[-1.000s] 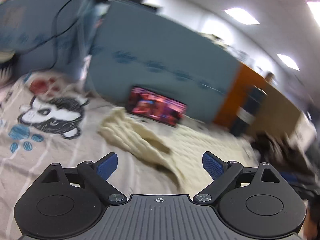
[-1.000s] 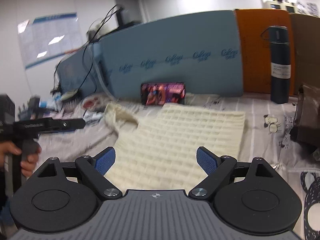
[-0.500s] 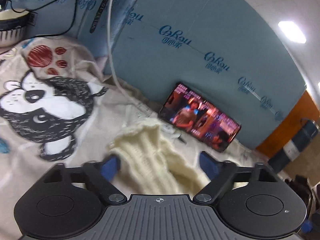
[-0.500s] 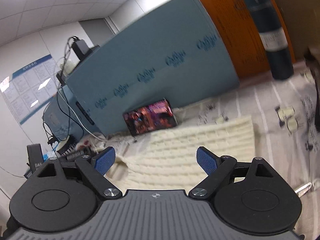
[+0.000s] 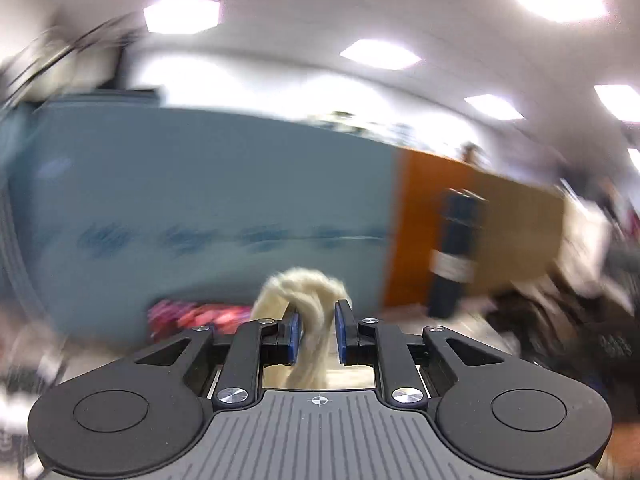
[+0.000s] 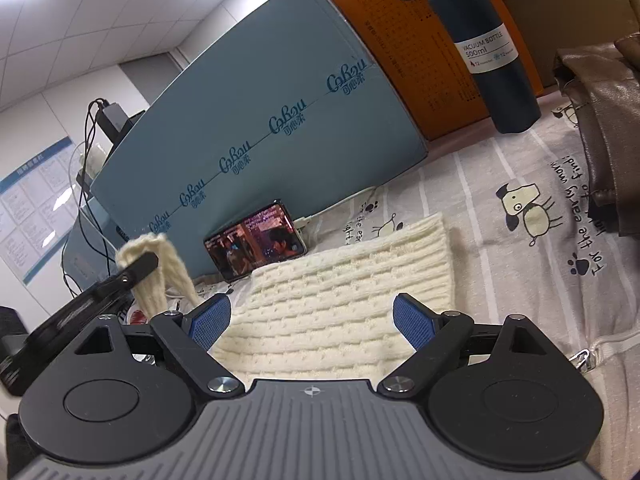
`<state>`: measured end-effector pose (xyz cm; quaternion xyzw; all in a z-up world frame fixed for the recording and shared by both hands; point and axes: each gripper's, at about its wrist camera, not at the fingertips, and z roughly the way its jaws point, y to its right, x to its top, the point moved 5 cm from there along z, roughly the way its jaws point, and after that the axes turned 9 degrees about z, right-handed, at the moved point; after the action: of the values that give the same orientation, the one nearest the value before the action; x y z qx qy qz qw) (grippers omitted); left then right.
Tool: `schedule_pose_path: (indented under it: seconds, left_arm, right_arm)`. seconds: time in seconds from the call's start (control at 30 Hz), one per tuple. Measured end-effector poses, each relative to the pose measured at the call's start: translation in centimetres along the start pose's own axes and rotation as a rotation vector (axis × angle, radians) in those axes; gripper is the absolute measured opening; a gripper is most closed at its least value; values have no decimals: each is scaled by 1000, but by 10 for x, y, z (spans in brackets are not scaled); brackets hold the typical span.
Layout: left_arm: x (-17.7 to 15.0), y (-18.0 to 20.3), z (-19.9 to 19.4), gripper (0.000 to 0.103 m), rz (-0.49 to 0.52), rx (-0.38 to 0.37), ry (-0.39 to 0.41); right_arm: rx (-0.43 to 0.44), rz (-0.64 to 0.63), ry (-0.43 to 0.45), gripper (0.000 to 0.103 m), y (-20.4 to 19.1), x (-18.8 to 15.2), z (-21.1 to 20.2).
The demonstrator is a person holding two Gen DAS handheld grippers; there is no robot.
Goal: Fold clothes
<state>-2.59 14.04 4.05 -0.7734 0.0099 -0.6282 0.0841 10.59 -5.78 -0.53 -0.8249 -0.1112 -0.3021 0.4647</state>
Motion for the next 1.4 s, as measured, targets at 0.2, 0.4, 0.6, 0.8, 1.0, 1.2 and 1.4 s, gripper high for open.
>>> schedule_pose_path:
  seconds: [0.2, 0.4, 0.6, 0.8, 1.0, 1.2, 1.4]
  left_arm:
    - [-17, 69, 16, 49, 314, -91, -130]
    - [-23, 70, 2, 87, 308, -187, -105]
    - [-23, 25, 11, 88, 208, -94, -131]
    - [-25, 23, 59, 88, 248, -199, -226]
    - [-44, 24, 95, 87, 192, -403, -347]
    - [-54, 9, 99, 87, 14, -557, -350]
    - [-37, -5, 89, 88, 56, -398, -212]
  right_arm:
    - [-9, 16, 19, 88, 5, 4, -3]
    - [-55, 1, 34, 88, 7, 5, -4]
    - [-69, -3, 30, 88, 9, 5, -2]
    - [-75, -3, 22, 88, 10, 4, 1]
    - [-76, 1, 13, 88, 12, 4, 1]
    - [-70, -2, 0, 88, 11, 4, 2]
    - [-78, -3, -7, 88, 12, 3, 3]
